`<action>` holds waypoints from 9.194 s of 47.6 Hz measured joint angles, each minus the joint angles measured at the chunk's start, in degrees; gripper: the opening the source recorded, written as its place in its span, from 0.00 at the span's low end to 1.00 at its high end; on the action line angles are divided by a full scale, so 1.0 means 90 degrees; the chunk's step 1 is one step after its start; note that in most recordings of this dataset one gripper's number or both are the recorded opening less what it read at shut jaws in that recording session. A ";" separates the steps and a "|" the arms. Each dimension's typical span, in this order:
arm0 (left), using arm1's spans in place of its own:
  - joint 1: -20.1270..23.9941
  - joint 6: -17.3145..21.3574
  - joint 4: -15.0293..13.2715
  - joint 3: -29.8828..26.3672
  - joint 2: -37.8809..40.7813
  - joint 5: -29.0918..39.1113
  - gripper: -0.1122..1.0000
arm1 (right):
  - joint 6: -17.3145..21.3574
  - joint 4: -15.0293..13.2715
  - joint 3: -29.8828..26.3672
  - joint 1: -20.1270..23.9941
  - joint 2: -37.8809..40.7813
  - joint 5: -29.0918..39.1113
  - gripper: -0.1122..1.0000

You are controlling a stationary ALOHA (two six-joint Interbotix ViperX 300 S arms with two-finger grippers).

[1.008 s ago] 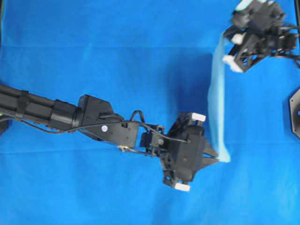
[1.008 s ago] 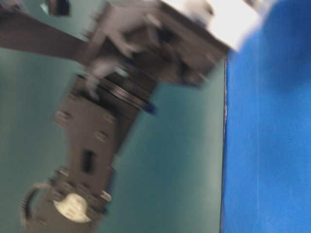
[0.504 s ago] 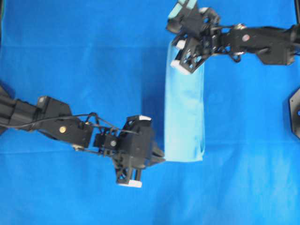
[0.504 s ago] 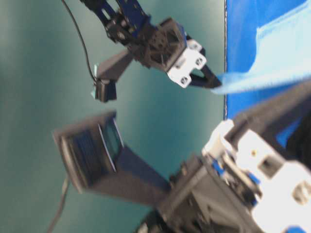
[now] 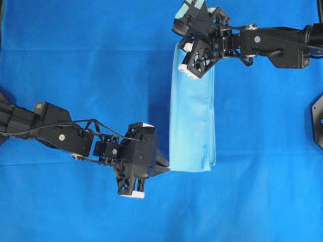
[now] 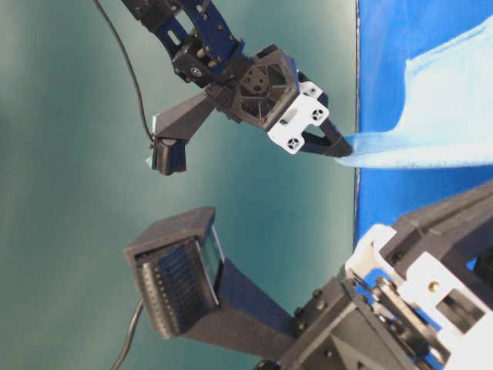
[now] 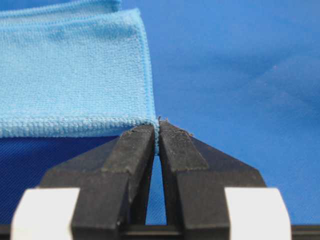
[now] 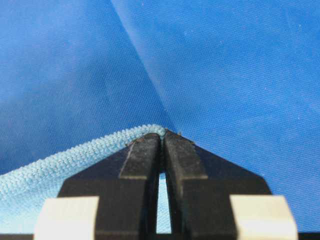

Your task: Fold the light blue towel.

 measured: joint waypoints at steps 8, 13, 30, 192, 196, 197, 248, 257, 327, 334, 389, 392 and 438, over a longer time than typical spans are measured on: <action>-0.0010 0.0010 0.0000 0.0068 0.0000 0.0029 0.53 | -0.0010 -0.0010 -0.0010 -0.0049 0.0000 0.0010 0.51; -0.0020 0.0049 0.0010 0.0166 -0.0059 0.0215 0.78 | 0.0000 -0.0010 -0.0010 -0.0059 0.0000 0.0039 0.70; -0.0010 0.0049 0.0010 0.0391 -0.1143 0.1758 0.75 | 0.0000 -0.0010 0.0186 0.0000 -0.0371 0.0410 0.66; 0.3896 0.0605 0.0029 0.0215 0.0996 -0.1445 0.12 | 0.0029 -0.0391 0.1689 -0.1016 0.0127 -0.1631 0.14; 0.3887 0.0645 0.0029 0.0215 0.0986 -0.1436 0.12 | 0.0039 -0.0391 0.1709 -0.1016 0.0117 -0.1621 0.14; 0.3887 0.0645 0.0029 0.0215 0.0977 -0.1426 0.12 | 0.0039 -0.0391 0.1719 -0.1016 0.0107 -0.1602 0.14; 0.3232 0.1436 0.0029 0.0430 -0.0469 -0.0586 0.12 | 0.0088 0.0381 0.2090 -0.0137 -0.1328 -0.0527 0.14; 0.2627 0.1445 0.0029 0.0664 -0.0537 -0.0547 0.12 | 0.0088 0.1025 0.2344 0.0615 -0.1621 -0.0410 0.14; 0.0674 0.1143 0.0029 0.0469 0.0010 0.0107 0.59 | 0.0088 0.2930 0.2236 0.3164 -0.0830 -0.0459 0.60; 0.0684 0.1152 0.0039 0.0469 0.0010 0.0127 0.65 | 0.0078 0.2930 0.2100 0.3271 -0.0811 -0.0430 0.65; 0.0967 0.1309 0.0029 0.3320 -0.6055 0.0371 0.61 | 0.0049 0.0547 0.3379 0.3330 -0.7021 0.1455 0.65; 0.1025 0.1309 0.0039 0.3555 -0.6533 0.0410 0.61 | 0.0049 0.0488 0.3564 0.3330 -0.7305 0.1465 0.65; 0.1309 0.1152 0.0039 0.5127 -0.9355 0.1191 0.61 | 0.0127 0.0430 0.4951 0.2656 -0.8457 0.0879 0.65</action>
